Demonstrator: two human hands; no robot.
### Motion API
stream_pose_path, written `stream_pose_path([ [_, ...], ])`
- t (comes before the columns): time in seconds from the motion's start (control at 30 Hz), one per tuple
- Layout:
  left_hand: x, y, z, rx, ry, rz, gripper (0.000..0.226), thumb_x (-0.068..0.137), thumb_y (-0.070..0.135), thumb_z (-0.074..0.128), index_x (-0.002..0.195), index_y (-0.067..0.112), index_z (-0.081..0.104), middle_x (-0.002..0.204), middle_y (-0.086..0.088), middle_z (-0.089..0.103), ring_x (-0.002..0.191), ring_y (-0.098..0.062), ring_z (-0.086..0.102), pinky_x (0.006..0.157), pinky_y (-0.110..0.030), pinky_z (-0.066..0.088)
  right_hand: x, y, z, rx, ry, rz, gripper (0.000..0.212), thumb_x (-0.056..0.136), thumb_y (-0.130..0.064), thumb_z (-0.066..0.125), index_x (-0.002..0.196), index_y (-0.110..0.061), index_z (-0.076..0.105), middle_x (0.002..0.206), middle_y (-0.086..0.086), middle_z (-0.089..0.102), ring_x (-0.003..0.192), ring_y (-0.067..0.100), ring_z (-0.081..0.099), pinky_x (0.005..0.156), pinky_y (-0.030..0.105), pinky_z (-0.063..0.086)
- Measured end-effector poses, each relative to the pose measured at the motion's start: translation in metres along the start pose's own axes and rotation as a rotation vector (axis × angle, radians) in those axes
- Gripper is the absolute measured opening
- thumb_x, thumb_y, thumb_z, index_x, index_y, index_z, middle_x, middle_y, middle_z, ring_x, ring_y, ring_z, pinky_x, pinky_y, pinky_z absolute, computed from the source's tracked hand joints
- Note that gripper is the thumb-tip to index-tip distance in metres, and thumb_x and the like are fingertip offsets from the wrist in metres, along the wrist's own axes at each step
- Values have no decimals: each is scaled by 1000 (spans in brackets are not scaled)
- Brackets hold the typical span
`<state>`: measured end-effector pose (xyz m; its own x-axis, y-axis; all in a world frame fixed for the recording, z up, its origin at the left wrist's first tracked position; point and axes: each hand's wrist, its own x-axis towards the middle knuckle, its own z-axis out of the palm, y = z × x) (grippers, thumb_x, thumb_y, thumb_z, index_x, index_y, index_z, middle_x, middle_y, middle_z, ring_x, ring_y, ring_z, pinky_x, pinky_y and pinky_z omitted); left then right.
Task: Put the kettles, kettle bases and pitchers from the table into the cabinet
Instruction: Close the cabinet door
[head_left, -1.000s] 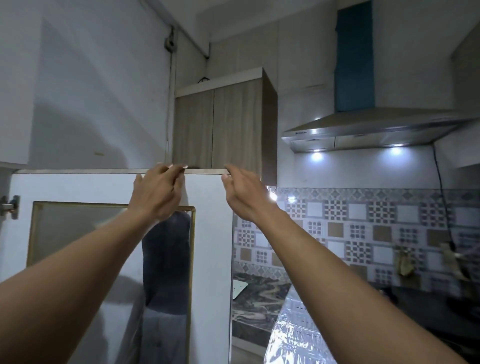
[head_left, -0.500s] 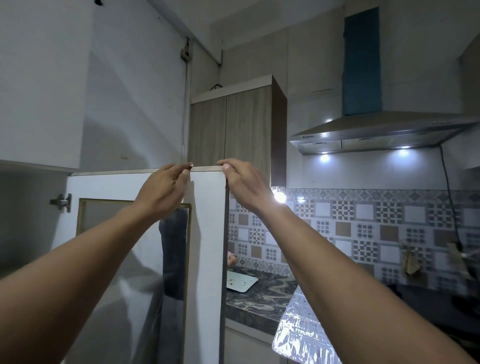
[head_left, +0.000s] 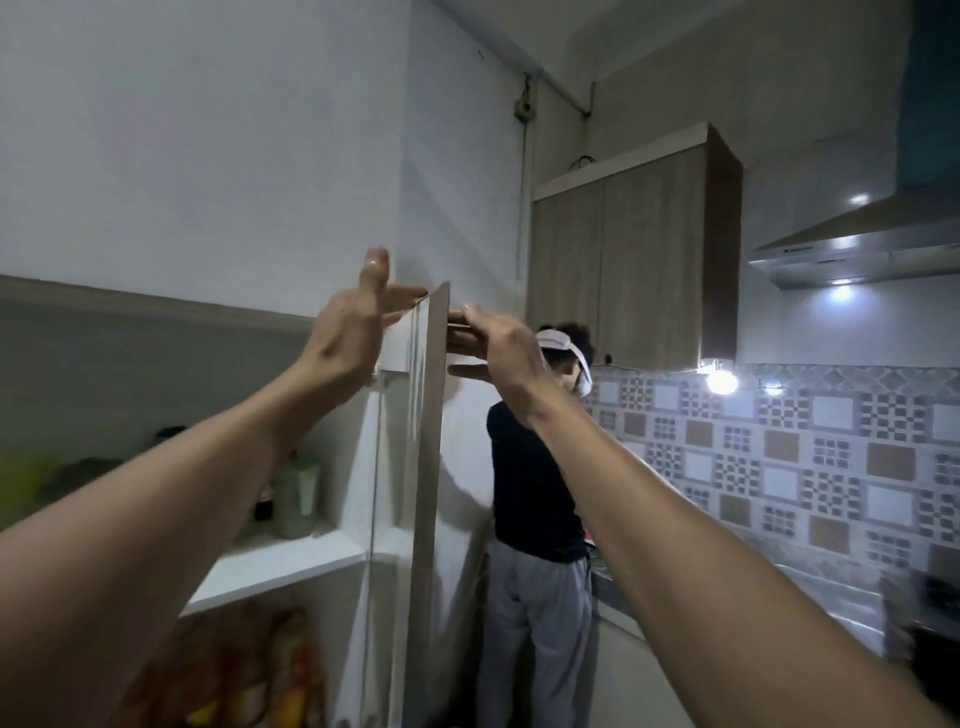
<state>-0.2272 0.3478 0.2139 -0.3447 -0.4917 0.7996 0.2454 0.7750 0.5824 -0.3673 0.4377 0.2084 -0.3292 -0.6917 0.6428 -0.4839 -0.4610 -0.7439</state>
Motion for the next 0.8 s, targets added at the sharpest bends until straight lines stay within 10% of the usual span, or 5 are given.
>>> stream_pose_path([
  [0.23, -21, 3, -103, 189, 100, -42, 81, 94, 71, 28, 122, 6, 67, 128, -10, 66, 109, -19, 63, 99, -40, 47, 24, 8, 109, -141, -97, -94, 37, 104, -25, 49, 138, -16, 63, 132, 3, 69, 121, 21, 63, 103, 44, 50],
  [0.4, -21, -25, -164, 563, 253, 14, 21, 91, 37, 64, 90, 16, 63, 79, 2, 63, 70, -14, 57, 59, -27, 43, 45, 20, 182, -276, -220, -146, 39, 101, -24, 53, 139, -24, 62, 135, -1, 67, 122, 18, 60, 100, 32, 44],
  [0.6, -6, -81, -227, 814, 465, -4, 62, 84, 23, 76, 138, 15, 47, 127, -11, 63, 112, -30, 61, 92, -37, 50, 87, 52, 246, -350, -304, -136, 65, 102, -26, 54, 161, -27, 28, 158, 3, 44, 139, 26, 48, 111, 35, 39],
  [0.8, 14, -142, -258, 1309, 507, 38, 81, 93, 24, 65, 158, 14, 18, 163, -25, 1, 151, -41, 9, 119, -55, 17, 139, 95, 285, -511, -364, -111, 78, 103, -32, 50, 162, -38, -1, 172, 10, -1, 158, 31, 6, 125, 54, 18],
])
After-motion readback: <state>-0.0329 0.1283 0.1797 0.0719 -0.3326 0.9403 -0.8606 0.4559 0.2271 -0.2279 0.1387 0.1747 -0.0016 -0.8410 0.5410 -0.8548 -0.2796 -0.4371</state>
